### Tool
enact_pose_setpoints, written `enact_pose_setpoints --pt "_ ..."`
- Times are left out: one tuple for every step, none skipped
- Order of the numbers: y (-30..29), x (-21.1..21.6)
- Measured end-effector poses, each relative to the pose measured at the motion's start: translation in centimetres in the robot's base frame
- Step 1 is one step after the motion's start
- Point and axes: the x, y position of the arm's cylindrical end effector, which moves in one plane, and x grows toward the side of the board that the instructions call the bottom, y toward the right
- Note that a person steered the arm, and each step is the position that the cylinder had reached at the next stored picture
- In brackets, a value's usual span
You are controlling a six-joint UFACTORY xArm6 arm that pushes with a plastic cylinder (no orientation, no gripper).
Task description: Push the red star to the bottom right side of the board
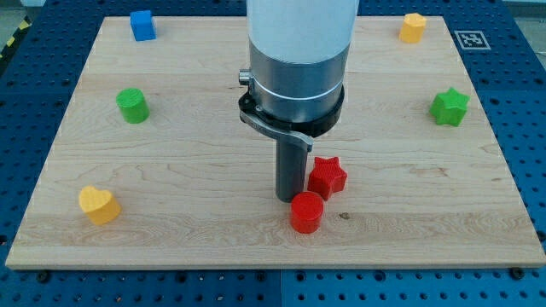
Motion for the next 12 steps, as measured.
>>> enact_pose_setpoints --pt "0.0 -1.1" --pt "0.3 -2.4" --pt "2.3 -1.6" --pt "4.5 -1.2" --pt "6.0 -1.2" --pt "8.6 -1.5" --pt "10.6 -2.0" --pt "12.6 -2.0" --pt "14.5 -2.0" --pt "15.1 -1.7" --pt "15.1 -0.3" --pt "15.2 1.4"
